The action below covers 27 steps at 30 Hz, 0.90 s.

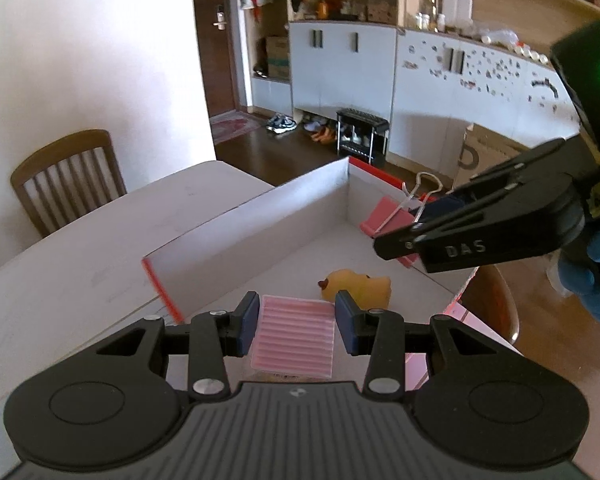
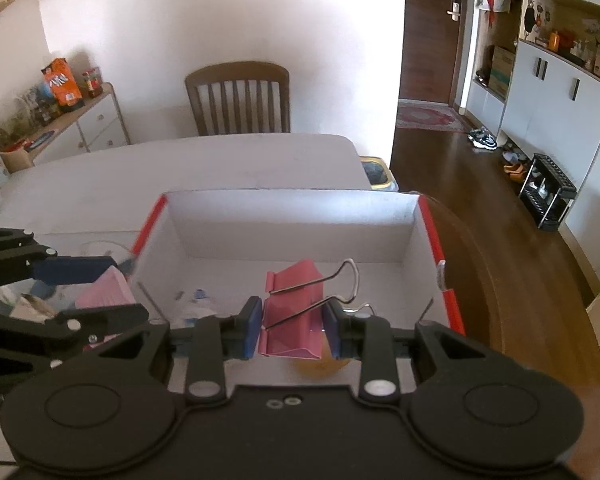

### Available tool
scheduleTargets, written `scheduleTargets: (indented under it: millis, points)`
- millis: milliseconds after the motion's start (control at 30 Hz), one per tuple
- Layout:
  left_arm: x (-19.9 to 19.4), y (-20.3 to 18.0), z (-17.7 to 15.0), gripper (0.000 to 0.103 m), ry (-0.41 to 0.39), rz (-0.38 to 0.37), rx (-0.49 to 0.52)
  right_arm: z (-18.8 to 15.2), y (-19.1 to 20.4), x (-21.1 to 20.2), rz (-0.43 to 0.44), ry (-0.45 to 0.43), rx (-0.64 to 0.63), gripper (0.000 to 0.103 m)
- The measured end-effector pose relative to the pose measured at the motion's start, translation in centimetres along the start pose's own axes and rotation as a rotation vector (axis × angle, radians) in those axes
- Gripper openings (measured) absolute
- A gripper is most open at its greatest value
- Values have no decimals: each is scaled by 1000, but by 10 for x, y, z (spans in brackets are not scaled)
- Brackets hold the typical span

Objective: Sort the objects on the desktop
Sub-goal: 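Lower the right tool and open it, dropping the binder clip, while the left tool releases the sponge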

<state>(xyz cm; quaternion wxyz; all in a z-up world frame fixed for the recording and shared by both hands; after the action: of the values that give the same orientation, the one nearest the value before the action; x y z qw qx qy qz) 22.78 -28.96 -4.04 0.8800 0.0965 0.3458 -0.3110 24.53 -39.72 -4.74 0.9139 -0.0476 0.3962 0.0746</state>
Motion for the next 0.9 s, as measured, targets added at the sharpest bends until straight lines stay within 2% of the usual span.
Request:
scheduleTargets:
  millis: [300,533,900]
  points:
    - [50,-4,11,40,86,-44,13,7,-19,40,-2,62,28,32]
    - [80,-6,13,40,145,-56,37,14,-18,76,-8,109,19,32]
    - [110,-8,1,40,243,-79,68,15,-23,119,-52,162,32,32]
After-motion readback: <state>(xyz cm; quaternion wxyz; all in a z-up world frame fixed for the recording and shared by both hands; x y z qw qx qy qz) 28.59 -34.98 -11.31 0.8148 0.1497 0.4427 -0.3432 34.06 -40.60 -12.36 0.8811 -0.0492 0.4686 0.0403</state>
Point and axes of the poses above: each gripper's, at about its wrist camera, not at the fingertips, and x roughly the way its jaws point, y to its left, z to its top, the point moved 5 cm from there along x, roughly the way its jaws point, and after that the axes turned 8 degrees about -z, right-handed, at the moved point
